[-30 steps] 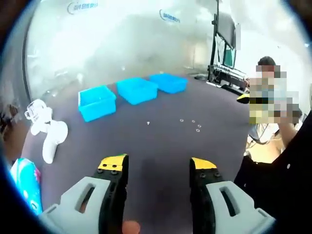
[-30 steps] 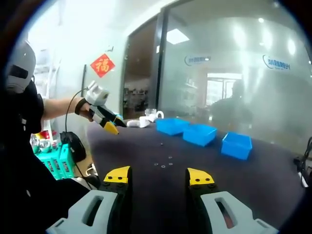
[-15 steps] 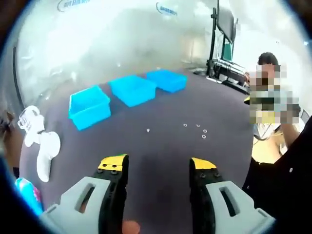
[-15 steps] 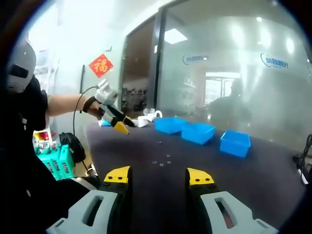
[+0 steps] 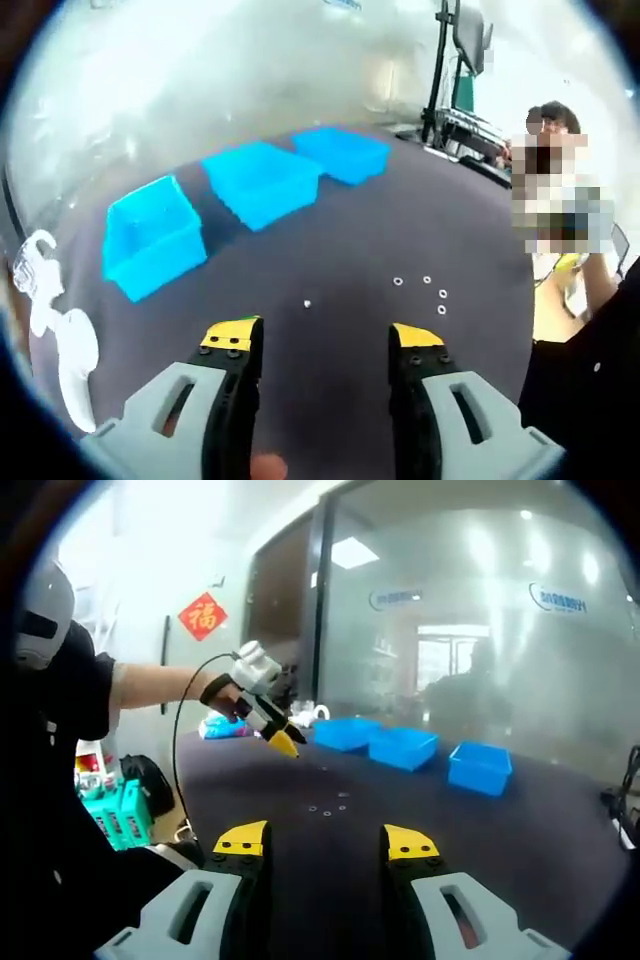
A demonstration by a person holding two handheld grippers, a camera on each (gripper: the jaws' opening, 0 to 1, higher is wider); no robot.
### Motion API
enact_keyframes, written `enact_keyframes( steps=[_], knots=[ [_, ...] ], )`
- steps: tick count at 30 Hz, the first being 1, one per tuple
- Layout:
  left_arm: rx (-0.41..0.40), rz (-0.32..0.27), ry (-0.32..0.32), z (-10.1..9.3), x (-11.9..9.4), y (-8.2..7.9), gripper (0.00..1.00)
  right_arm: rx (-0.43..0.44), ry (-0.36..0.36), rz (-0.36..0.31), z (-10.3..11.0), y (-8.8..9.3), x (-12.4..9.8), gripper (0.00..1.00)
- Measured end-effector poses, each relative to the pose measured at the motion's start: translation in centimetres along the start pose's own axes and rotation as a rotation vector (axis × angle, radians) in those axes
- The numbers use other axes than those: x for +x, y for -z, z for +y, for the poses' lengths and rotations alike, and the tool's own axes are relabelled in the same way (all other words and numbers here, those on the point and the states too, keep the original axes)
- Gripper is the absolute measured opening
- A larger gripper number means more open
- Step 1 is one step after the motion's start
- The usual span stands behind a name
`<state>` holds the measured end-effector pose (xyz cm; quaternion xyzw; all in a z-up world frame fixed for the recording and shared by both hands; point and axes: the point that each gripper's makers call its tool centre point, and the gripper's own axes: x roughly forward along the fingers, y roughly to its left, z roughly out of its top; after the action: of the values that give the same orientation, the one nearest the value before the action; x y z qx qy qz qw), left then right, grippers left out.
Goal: Sort the screws, nuts, and washers into the corresponding bins
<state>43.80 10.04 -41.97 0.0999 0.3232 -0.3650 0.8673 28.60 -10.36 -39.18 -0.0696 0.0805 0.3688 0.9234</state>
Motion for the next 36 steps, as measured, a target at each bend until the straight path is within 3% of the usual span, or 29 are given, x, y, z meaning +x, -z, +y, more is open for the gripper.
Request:
enact_keyframes(
  steps=[8,12,18,36],
  knots=[
    [0.051,0.065,-0.001,-0.2,1.9,-0.5,0.45,0.012,0.007,0.002,-0.3,0.4,-0.1,0.39],
    [0.033,0.134,-0.011,0.0,2.5,0.3,0.43,0.016,0.010,0.002,-0.4,0.4,-0.1,0.39],
    [0.048,0.170,-0.027,0.5,3.3,0.6,0.39,0.023,0.011,0.000,-0.5,0.6,-0.1,0.38],
    [0.016,0.162,-0.051,1.4,4.1,1.1,0.21,0.025,0.012,-0.004,-0.4,0.5,-0.1,0.38]
  ],
)
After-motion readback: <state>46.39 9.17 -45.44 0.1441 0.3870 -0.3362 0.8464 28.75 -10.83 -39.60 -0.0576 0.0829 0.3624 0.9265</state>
